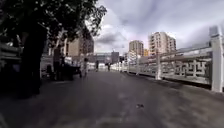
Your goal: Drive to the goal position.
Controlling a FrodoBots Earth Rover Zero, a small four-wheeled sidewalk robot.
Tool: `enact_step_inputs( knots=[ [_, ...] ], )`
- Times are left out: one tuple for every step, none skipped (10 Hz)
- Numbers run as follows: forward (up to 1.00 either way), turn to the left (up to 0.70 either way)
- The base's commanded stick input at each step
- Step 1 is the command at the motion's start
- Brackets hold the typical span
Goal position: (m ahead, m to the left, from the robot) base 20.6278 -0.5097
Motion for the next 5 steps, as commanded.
enact_step_inputs(
  knots=[
    [0.70,0.00],
    [0.70,0.00],
    [0.70,0.00],
    [0.70,0.00],
    [0.70,0.00]
  ],
)
